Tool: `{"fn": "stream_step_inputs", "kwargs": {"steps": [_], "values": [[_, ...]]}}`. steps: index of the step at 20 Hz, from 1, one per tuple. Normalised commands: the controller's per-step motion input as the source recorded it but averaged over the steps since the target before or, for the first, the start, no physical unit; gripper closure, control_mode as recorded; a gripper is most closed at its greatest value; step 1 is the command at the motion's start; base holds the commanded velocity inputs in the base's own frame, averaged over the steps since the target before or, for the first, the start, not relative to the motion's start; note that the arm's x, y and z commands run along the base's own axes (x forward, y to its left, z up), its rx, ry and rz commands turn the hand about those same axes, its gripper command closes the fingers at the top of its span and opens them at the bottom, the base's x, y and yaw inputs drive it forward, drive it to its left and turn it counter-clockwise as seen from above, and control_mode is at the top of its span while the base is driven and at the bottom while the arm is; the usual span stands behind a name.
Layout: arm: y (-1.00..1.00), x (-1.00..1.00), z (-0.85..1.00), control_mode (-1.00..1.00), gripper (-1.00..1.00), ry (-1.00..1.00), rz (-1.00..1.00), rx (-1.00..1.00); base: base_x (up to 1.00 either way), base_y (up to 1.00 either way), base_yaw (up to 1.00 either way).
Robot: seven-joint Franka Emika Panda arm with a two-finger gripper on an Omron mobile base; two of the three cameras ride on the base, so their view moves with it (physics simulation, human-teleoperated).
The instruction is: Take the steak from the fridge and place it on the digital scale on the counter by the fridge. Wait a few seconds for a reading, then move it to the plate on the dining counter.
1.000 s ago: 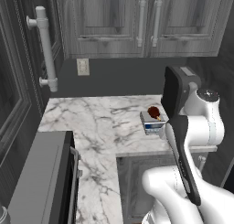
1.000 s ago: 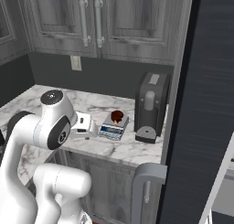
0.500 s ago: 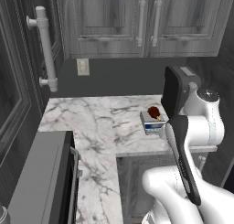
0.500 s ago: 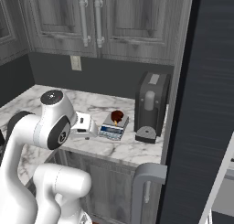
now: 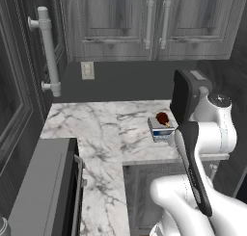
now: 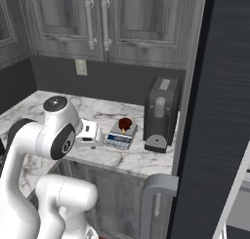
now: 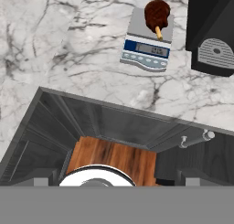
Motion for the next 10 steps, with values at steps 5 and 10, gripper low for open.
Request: {"fn": "stream_step_inputs", "kwargs": {"steps": [5, 10], "values": [[0.00, 0.00, 0.00, -1.00, -1.00, 0.00, 0.00, 0.00, 0.00, 0.00, 0.00], [0.00, 0.00, 0.00, -1.00, -1.00, 0.00, 0.00, 0.00, 0.00, 0.00, 0.00]]}}
